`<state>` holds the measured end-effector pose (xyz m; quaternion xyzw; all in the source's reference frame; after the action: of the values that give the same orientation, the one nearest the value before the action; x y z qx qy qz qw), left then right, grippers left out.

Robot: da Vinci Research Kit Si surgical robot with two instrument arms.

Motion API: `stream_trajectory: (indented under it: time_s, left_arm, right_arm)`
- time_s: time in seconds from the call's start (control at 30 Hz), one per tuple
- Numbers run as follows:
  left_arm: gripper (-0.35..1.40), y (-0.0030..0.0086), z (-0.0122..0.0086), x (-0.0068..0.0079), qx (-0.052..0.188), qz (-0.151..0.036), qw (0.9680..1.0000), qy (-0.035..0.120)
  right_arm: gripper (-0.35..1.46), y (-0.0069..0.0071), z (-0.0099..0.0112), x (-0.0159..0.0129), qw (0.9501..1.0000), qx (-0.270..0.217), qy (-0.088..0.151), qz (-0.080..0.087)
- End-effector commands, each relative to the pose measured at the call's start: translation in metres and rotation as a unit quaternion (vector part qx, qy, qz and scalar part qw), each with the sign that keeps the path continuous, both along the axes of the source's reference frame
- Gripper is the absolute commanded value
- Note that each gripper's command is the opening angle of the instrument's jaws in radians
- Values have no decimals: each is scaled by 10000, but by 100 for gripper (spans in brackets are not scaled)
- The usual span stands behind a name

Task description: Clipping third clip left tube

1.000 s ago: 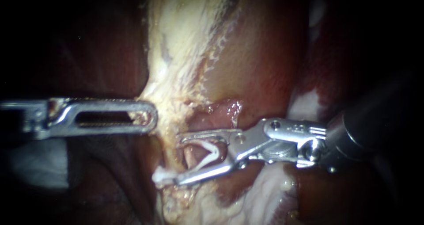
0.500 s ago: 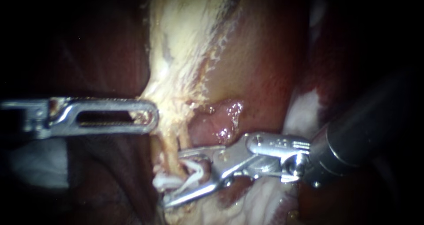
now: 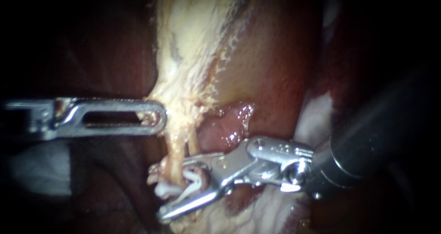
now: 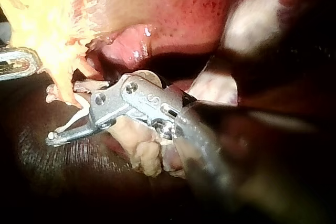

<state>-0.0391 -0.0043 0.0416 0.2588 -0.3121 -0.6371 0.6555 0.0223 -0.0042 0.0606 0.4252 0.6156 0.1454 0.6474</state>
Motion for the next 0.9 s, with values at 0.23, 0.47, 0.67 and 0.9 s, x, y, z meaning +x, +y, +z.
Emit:
stream_trajectory:
  time_s: [0.23,0.47,0.67,0.9]
  left_arm:
    - [-35,-1,0,-2,-4,-10,10000,11]
    - [-35,-2,-1,-3,-4,-15,10000,13]
    - [-35,-1,-1,-4,-4,-16,10000,14]
    - [-35,-1,-1,-4,-4,-16,10000,14]
  right_arm:
    - [56,17,-9,-4,9998,89,88,143]
    - [52,35,-18,-16,9993,183,123,308]
    - [50,36,-18,-16,9990,251,117,356]
    - [-7,37,-12,-23,9972,668,-34,333]
